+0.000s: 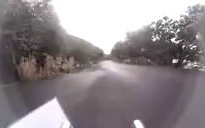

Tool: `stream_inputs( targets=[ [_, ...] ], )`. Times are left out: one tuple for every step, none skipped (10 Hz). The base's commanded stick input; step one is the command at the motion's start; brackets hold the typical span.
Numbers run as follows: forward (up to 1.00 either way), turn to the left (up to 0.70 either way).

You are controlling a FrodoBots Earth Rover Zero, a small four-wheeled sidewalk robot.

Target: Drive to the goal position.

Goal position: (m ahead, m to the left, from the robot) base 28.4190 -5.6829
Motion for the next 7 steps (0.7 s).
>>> stream_inputs(
  targets=[
    [1.00, 0.00],
    [1.00, 0.00],
    [1.00, 0.00],
    [1.00, 0.00],
    [1.00, 0.00],
    [1.00, 0.00],
    [1.00, 0.00]
  ],
)
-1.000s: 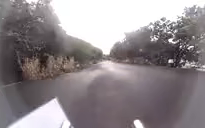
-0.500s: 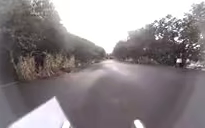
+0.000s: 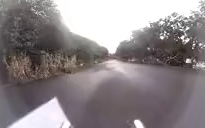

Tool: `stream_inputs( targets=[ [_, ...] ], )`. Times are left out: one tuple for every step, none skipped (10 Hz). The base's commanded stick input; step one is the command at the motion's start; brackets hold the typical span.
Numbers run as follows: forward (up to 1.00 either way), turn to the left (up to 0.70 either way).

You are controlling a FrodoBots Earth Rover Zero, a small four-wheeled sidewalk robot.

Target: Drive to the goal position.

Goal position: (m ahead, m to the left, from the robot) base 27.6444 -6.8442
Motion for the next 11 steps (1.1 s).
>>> stream_inputs(
  targets=[
    [1.00, 0.00],
    [1.00, 0.00],
    [1.00, 0.00],
    [1.00, 0.00],
    [1.00, 0.00],
    [1.00, 0.00],
    [1.00, 0.00],
    [1.00, 0.00],
    [1.00, 0.00],
    [1.00, 0.00],
    [1.00, 0.00]
  ],
)
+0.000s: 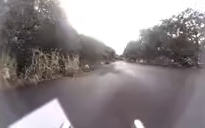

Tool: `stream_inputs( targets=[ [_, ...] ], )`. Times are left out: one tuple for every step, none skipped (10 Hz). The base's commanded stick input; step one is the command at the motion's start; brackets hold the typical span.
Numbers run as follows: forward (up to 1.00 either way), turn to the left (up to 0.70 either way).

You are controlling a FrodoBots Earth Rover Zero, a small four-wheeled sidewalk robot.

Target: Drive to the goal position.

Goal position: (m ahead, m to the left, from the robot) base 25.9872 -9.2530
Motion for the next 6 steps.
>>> stream_inputs(
  targets=[
    [1.00, 0.00],
    [1.00, 0.00],
    [1.00, 0.00],
    [1.00, -0.26],
    [1.00, -0.40],
    [1.00, -0.40]
  ],
)
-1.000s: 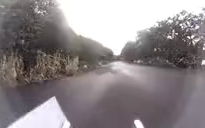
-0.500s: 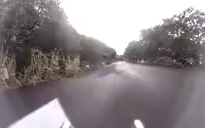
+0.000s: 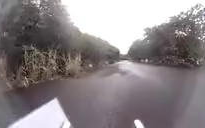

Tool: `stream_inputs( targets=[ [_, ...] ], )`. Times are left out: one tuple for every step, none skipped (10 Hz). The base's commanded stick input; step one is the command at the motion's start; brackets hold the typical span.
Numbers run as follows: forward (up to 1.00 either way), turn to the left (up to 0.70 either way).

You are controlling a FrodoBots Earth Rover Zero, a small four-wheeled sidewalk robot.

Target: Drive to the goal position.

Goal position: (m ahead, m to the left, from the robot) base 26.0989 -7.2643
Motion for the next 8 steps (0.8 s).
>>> stream_inputs(
  targets=[
    [1.00, -0.40],
    [1.00, -0.40],
    [1.00, -0.40],
    [1.00, -0.40],
    [1.00, -0.40],
    [1.00, -0.40],
    [1.00, -0.40],
    [1.00, -0.40]
  ],
)
